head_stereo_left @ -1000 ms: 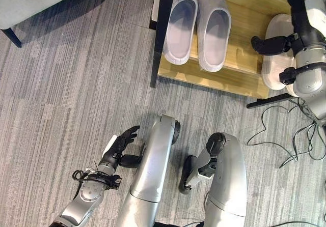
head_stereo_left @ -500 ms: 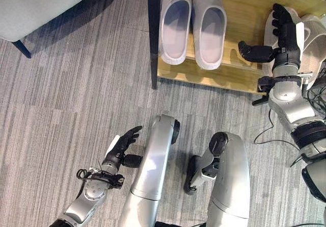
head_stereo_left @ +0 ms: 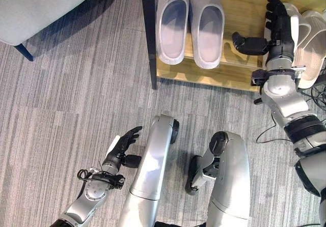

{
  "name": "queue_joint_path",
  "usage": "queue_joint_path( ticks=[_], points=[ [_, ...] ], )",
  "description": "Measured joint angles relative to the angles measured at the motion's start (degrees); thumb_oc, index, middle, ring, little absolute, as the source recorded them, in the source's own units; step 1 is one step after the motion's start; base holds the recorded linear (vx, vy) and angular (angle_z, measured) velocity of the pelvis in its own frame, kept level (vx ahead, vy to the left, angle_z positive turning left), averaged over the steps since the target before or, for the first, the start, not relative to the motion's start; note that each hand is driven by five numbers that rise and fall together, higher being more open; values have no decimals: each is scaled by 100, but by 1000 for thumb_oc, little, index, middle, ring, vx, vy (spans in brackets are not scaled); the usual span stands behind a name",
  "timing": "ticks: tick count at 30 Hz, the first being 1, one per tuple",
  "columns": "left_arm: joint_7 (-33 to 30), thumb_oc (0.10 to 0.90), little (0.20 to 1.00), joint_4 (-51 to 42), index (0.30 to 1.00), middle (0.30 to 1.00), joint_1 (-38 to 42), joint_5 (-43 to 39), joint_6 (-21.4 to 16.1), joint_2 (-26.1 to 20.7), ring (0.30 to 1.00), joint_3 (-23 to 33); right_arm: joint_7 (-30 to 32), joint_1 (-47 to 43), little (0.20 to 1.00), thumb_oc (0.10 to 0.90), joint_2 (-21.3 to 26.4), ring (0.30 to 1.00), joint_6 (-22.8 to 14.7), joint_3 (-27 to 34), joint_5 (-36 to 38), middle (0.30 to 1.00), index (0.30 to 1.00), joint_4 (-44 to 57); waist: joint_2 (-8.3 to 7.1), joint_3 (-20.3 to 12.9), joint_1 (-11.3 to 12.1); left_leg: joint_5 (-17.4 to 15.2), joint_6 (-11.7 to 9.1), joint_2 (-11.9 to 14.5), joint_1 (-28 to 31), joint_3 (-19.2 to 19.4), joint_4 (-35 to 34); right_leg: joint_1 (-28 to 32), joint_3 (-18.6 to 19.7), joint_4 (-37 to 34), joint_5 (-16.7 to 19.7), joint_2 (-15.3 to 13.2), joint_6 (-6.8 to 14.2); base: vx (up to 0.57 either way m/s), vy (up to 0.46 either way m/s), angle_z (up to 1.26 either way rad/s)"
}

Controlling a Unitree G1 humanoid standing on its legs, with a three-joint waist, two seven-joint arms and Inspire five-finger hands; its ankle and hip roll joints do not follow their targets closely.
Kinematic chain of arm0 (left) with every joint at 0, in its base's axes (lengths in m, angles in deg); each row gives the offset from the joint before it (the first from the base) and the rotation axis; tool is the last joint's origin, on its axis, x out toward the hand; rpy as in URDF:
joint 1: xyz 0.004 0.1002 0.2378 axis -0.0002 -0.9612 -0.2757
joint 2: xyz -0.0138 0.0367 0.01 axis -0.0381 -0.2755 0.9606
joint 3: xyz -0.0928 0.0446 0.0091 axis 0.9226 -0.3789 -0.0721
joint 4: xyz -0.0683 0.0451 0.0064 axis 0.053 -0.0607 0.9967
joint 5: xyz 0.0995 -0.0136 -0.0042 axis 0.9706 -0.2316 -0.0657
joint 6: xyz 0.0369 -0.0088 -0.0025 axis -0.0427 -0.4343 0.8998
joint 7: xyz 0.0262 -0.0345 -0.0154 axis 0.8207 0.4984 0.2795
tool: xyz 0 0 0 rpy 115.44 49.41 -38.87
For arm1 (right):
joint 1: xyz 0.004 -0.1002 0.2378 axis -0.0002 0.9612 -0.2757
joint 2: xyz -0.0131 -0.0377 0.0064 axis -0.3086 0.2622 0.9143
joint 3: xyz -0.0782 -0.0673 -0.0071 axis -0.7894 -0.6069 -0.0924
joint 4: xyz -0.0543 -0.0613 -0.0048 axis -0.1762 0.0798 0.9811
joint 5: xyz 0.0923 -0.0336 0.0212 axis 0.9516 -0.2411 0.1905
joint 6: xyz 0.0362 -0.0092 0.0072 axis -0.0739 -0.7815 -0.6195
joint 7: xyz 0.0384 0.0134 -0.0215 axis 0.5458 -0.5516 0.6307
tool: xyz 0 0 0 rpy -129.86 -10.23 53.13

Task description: Arrange the slippers neatly on the shoe rack.

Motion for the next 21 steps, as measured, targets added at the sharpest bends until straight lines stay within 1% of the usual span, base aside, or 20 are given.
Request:
queue_joint_path(
  ticks=[3,5,6,9,14,17,21],
  points=[
    [-64,800,900,0,900,900,25,-1,-3,-2,900,-61,1,-24,900,800,-158,900,1,-92,50,900,900,-70,0,0,26,0,1,0,0,4,0,0,4,-1,0,-1,0,0,0,0],
    [-84,800,900,7,900,900,82,0,-3,-58,900,-131,16,-137,900,800,-402,900,-6,-97,93,900,900,-311,1,0,17,0,1,0,11,8,1,9,8,-1,0,0,0,0,0,0],
    [-86,800,900,10,900,900,100,0,-3,-80,900,-151,22,-151,900,800,-440,900,-8,-93,134,900,900,-340,1,-1,17,0,1,1,21,8,1,18,8,0,0,0,0,0,0,0],
    [-94,800,900,64,900,900,142,-2,-10,-94,900,-193,21,-214,900,800,-449,900,-7,-94,244,900,900,-517,9,-2,24,0,1,2,32,7,0,32,9,-1,1,0,-1,0,0,0],
    [-94,800,900,114,900,900,152,-2,-41,-89,900,-204,21,-221,900,800,-471,900,-10,-87,328,900,900,-519,24,-2,15,0,0,10,35,12,-7,30,11,-1,1,1,-1,0,0,0],
    [-98,800,900,115,900,900,150,-2,-49,-88,900,-204,23,-220,900,800,-608,900,-10,-85,476,900,900,-556,27,-2,4,0,0,28,51,13,-9,30,13,0,8,19,-16,-9,5,-2],
    [-108,800,900,123,900,900,152,-2,-49,-81,900,-207,23,-224,900,800,-675,900,-44,-83,539,900,900,-631,29,-2,9,0,-2,37,65,10,-9,37,10,0,15,23,-29,-4,3,-1]
  ],
)
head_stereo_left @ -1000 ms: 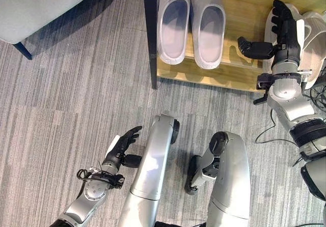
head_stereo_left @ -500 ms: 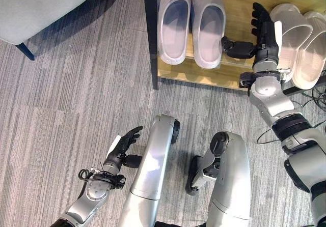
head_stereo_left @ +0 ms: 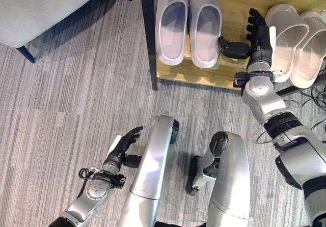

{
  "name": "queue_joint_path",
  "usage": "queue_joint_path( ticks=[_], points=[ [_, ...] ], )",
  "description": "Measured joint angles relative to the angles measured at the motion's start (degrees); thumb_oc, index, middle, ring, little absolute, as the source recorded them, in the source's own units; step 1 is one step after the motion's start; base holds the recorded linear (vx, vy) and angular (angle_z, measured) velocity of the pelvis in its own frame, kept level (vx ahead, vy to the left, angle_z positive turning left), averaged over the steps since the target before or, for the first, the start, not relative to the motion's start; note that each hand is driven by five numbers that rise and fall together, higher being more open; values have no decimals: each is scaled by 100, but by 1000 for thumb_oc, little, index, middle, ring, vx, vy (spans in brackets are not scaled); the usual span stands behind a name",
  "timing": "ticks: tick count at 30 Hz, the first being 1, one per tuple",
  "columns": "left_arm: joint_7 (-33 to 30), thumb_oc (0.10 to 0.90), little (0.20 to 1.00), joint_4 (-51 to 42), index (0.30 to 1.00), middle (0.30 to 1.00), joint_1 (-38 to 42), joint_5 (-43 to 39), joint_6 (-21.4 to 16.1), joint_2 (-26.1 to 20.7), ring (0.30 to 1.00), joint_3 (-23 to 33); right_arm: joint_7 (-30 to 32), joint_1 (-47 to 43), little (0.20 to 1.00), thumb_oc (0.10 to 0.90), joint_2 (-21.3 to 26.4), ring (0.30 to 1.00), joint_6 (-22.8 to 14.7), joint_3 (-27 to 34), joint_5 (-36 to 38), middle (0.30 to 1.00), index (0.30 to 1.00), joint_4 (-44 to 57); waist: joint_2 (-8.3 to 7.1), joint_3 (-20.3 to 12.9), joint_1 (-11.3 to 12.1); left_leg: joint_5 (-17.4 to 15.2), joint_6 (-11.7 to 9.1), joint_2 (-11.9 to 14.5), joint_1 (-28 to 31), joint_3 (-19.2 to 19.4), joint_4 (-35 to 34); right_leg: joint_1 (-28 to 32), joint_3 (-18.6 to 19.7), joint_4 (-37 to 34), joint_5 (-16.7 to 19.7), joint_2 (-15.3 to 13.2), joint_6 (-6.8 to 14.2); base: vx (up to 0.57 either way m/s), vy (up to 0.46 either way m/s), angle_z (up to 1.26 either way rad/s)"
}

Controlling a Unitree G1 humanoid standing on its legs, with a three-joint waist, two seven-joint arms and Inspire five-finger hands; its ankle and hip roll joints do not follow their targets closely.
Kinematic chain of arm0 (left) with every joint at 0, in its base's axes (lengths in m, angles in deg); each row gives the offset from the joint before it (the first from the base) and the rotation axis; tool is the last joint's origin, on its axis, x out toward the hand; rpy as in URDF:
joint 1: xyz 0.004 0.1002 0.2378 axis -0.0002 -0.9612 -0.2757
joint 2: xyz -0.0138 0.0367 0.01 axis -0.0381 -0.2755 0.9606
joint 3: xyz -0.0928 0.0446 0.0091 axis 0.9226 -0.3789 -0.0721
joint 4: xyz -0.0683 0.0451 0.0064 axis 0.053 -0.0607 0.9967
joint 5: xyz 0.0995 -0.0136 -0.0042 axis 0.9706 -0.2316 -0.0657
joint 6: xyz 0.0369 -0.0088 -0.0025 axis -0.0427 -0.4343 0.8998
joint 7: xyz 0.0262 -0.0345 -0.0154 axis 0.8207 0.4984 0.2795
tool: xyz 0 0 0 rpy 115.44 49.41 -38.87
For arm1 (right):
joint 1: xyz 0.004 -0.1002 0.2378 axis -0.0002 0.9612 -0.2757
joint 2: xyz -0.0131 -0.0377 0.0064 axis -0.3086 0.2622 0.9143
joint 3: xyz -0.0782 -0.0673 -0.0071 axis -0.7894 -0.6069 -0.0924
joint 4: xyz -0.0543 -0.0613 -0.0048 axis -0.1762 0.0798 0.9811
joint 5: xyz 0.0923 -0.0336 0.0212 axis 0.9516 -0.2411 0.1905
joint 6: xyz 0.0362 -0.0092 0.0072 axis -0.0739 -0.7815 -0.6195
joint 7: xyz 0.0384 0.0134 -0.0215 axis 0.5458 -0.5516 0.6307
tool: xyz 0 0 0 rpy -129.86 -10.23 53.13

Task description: Arrange the slippers neatly on the shoe rack.

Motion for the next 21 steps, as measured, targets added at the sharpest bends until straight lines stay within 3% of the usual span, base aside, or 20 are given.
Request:
queue_joint_path(
  ticks=[15,21],
  points=[
    [-206,800,900,2,900,900,52,5,1,51,900,-147,133,-46,900,800,-182,900,-172,26,223,900,900,-38,97,-6,4,-5,-9,5,17,-4,-10,11,-2,-9,0,8,-1,0,0,0],
    [-231,800,900,30,900,900,56,6,2,81,900,-152,320,-74,900,800,-470,900,-199,262,226,900,900,-39,111,-6,9,-15,-28,26,35,-10,-11,8,-6,-11,3,28,-9,0,0,0]
  ],
)
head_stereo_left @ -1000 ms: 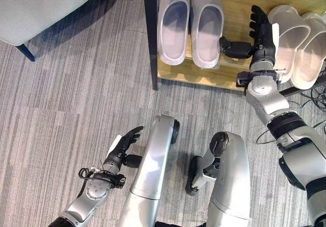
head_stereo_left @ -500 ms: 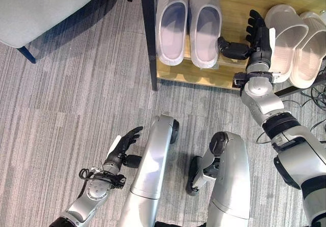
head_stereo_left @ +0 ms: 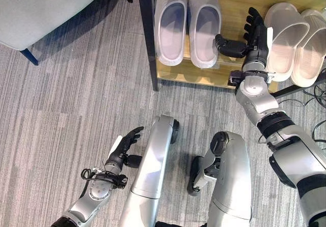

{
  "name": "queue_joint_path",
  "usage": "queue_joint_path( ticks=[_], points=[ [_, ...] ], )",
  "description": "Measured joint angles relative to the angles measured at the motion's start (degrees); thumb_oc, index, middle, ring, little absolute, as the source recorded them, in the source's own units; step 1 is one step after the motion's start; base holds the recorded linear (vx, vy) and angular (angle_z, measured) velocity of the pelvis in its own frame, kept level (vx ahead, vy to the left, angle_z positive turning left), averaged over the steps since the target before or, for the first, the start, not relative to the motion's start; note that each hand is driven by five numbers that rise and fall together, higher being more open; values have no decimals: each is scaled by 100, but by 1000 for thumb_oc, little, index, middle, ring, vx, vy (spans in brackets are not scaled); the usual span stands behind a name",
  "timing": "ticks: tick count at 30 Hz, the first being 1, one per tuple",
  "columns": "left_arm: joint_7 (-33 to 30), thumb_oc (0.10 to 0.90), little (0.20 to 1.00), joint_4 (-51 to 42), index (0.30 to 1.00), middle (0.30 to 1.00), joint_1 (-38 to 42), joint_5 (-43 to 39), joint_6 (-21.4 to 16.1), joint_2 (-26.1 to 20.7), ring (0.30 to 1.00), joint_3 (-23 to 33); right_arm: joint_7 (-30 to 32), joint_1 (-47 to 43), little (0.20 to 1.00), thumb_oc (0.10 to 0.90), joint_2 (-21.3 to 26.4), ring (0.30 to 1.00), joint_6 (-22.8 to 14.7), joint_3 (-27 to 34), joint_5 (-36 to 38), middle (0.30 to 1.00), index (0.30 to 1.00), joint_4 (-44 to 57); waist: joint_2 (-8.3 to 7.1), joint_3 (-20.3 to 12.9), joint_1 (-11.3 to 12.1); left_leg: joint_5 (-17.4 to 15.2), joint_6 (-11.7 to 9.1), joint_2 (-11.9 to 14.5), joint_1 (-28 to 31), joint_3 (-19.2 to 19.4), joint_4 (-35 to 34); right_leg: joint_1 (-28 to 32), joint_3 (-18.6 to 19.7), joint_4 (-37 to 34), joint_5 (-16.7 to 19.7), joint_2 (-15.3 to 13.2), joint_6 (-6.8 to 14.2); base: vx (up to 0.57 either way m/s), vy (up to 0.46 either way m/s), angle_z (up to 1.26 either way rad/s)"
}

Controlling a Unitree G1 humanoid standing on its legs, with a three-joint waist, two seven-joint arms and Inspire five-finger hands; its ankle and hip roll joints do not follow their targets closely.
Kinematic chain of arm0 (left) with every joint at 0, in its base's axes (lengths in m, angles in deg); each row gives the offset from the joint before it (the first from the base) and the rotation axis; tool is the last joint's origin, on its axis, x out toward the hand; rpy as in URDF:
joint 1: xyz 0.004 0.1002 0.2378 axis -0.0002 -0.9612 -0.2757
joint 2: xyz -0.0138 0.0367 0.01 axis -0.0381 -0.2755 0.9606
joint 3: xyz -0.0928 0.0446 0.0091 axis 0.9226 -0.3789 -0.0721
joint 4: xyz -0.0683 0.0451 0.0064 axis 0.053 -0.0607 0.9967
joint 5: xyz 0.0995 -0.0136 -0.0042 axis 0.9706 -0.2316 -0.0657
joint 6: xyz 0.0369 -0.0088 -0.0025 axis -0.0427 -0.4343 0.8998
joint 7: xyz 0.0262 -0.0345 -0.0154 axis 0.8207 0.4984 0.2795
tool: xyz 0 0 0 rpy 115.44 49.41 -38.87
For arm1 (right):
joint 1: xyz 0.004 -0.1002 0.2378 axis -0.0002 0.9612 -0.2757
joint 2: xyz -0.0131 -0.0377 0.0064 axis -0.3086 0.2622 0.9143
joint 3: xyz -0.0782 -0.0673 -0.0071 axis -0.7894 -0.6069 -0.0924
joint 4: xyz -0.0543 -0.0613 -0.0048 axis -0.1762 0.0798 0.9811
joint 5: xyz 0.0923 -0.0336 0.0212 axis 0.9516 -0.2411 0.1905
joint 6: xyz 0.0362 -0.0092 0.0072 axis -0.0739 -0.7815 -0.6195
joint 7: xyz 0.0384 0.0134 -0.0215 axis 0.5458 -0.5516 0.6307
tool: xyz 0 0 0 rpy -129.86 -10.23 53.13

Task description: Arrange the slippers neatly on the shoe rack.

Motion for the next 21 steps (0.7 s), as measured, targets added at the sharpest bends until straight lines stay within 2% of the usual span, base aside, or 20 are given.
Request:
queue_joint_path(
  ticks=[9,21],
  points=[
    [-140,800,900,11,900,900,2,-1,0,59,900,-54,164,-2,900,800,-450,900,-234,218,162,900,900,6,57,1,21,-5,-26,13,24,-49,2,18,-53,-14,27,10,-56,0,0,0],
    [-249,800,900,23,900,900,5,2,14,187,900,-76,178,83,900,800,-728,900,-263,251,206,900,900,200,83,2,115,-27,-80,12,91,-161,23,122,-152,-59,36,30,-75,0,0,0]
  ],
)
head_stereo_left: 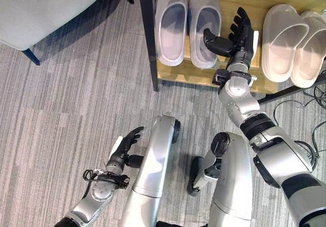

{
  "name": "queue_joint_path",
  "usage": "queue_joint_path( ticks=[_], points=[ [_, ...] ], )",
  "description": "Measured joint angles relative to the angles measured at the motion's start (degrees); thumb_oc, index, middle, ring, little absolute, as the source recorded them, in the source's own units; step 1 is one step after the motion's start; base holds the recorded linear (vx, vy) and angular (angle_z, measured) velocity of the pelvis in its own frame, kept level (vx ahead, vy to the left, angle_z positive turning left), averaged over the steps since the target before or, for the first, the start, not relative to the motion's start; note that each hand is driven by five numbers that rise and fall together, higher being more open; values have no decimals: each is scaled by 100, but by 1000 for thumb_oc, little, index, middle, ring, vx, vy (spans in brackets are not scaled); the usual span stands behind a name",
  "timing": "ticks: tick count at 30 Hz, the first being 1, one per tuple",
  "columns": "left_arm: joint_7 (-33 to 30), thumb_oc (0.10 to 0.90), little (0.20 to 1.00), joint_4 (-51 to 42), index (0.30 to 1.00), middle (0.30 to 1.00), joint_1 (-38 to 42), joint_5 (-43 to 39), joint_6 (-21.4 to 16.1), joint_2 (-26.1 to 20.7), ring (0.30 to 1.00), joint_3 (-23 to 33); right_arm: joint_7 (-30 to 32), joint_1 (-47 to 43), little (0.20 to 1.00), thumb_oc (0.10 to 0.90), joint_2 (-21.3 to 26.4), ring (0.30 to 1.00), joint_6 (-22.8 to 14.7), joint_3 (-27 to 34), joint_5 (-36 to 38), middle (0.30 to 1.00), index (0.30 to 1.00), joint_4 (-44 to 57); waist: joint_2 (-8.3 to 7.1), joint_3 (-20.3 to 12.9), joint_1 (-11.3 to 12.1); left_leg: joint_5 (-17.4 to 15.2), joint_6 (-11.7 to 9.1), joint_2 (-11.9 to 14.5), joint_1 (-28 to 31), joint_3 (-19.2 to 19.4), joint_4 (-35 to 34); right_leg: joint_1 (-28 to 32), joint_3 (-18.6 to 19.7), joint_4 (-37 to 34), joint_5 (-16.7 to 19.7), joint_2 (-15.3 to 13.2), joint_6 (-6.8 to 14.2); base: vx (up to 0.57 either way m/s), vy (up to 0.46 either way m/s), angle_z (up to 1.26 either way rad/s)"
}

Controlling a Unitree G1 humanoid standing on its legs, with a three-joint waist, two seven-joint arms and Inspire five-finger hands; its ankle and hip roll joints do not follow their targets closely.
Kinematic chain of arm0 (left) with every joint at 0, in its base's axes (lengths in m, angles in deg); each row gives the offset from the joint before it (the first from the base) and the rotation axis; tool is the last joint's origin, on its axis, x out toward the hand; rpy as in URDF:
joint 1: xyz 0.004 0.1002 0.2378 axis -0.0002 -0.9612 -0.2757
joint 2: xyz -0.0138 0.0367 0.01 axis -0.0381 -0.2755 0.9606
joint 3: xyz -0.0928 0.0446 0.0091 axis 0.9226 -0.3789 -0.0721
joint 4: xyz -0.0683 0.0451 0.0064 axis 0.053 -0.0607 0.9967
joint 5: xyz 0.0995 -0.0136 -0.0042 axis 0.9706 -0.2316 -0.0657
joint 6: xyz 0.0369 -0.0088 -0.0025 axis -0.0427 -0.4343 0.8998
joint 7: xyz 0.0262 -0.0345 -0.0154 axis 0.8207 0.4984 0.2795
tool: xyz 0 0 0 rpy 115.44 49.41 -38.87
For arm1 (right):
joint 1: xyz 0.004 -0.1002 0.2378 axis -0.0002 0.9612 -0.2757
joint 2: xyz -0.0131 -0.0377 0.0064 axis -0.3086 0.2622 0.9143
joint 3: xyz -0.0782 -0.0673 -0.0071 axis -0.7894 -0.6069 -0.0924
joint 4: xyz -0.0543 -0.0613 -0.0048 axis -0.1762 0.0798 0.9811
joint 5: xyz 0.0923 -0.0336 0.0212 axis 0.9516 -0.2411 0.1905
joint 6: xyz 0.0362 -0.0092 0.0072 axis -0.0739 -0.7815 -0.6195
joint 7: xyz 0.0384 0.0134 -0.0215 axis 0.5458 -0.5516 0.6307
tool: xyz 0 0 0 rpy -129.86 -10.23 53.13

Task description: Arrange the slippers neatly on the shoe rack.

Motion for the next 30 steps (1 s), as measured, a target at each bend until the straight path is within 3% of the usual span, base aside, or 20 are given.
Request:
queue_joint_path(
  ticks=[30],
  points=[
    [-132,800,900,-11,900,900,143,6,-1,39,900,-209,130,145,900,800,-53,900,54,174,-29,900,900,196,11,1,176,-9,-15,-91,-9,-179,47,102,-165,-77,-1,-31,1,0,0,0]
  ],
)
